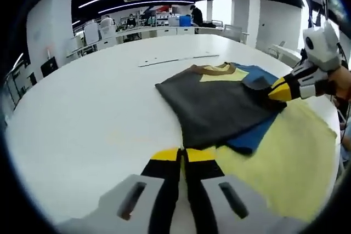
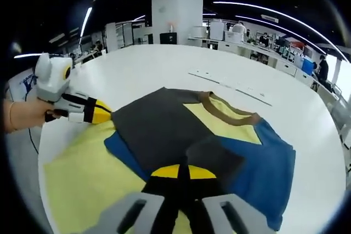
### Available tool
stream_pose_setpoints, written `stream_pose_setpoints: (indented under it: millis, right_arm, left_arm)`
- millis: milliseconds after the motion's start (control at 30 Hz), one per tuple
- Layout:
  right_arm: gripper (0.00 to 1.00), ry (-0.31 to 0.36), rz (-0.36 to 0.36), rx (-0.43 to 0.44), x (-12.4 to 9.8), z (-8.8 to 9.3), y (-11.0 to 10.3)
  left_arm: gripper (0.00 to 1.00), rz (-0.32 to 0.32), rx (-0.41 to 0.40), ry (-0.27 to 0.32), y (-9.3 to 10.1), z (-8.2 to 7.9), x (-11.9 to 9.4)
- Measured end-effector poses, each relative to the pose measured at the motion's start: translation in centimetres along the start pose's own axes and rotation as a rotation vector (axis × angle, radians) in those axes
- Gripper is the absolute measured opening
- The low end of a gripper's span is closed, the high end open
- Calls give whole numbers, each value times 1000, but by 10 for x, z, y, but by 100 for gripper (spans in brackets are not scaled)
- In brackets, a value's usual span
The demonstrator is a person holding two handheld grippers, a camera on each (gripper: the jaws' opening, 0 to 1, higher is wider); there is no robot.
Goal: Fold the garment on the visible template until the final outline fits inside the template.
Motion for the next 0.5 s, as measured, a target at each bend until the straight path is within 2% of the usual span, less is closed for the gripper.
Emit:
stream_pose_setpoints:
  millis: [267, 333, 367, 433, 500]
  right_arm:
    - [0, 51, 129, 88, -29, 7, 21]
    - [0, 56, 181, 89, -38, 12, 26]
    - [0, 59, 221, 125, -44, 17, 30]
    - [0, 65, 251, 159, -51, 24, 33]
    - [0, 34, 308, 178, -58, 35, 39]
  left_arm:
    - [0, -7, 19, -5, 1, 1, -1]
    - [0, -8, 20, -6, 1, 1, -1]
    - [0, -9, 20, -6, 1, 1, -1]
    - [0, -11, 18, -5, 1, 1, -1]
    - [0, -14, 22, -3, 2, 2, -1]
Point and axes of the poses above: the point that each gripper's makers call its tool centre point, and the gripper's own axes: x roughly forward along the fingers, y roughly to its right, z roughly out of its underside, the point moved 4 cm from there along -x, roughly backward along the fingers, and after that the axes turned 11 degrees about -x, right-handed, at the moved point
